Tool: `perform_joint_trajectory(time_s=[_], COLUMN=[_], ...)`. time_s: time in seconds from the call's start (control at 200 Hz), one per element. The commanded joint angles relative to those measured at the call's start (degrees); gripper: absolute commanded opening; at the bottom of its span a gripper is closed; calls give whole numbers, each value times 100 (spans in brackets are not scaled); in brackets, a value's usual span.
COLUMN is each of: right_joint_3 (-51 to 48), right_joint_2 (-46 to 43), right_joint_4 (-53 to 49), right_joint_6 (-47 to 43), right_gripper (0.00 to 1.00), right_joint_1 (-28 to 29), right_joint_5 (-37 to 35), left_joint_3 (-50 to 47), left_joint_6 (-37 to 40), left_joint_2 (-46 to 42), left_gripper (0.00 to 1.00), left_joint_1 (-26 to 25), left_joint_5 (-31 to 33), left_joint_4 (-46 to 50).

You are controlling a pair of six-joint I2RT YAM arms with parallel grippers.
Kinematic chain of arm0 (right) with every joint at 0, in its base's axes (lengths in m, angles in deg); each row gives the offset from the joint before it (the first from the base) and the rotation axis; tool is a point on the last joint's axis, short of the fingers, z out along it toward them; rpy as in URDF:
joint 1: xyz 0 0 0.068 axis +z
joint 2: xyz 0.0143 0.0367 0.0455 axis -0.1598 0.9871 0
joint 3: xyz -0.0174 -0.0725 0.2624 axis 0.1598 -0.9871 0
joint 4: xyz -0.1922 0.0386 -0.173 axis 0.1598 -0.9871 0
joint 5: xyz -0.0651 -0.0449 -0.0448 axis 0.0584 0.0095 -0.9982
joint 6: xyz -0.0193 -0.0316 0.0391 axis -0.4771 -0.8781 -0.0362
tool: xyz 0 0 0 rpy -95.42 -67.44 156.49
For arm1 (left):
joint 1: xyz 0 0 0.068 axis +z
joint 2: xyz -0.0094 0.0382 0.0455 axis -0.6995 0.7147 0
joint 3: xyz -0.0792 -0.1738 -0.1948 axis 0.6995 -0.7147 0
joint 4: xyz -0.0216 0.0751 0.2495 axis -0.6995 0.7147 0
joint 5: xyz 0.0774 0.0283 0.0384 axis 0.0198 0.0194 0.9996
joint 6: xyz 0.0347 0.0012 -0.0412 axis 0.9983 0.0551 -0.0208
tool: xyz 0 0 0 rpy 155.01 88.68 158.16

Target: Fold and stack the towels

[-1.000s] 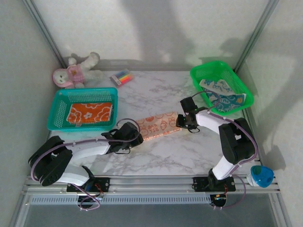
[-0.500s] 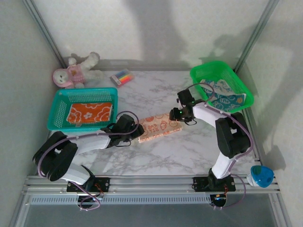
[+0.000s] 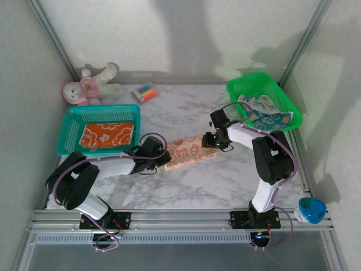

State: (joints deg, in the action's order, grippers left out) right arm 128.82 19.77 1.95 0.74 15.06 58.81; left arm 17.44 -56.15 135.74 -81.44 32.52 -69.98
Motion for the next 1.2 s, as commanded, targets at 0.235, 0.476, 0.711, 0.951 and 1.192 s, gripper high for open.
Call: perform_joint_trajectory(time_s=[0.235, 0.476, 0.711, 0.951, 1.192], right_joint_3=[-288, -367, -403, -429, -460], right_joint_2=[38, -50, -45, -48, -126], right_joint_4=[71, 85, 140, 170, 173], right_joint_6=[109, 147, 169, 203, 236], right_gripper=[51, 51, 51, 51, 51], right_joint_1=[-29, -25, -21, -19, -19], right_joint_5=[183, 194, 215, 231, 174], left_joint_3=[644, 680, 674, 875, 1306], left_joint_6=[47, -4, -35, -122, -107], left_joint_2=[407, 407, 536, 1082, 1338], left_gripper=[50, 52, 52, 40, 8], left_joint_1=[-212, -214, -249, -369, -492], left_joint_5=[461, 670, 678, 747, 1096], left_joint_4=[521, 830, 894, 1023, 1477])
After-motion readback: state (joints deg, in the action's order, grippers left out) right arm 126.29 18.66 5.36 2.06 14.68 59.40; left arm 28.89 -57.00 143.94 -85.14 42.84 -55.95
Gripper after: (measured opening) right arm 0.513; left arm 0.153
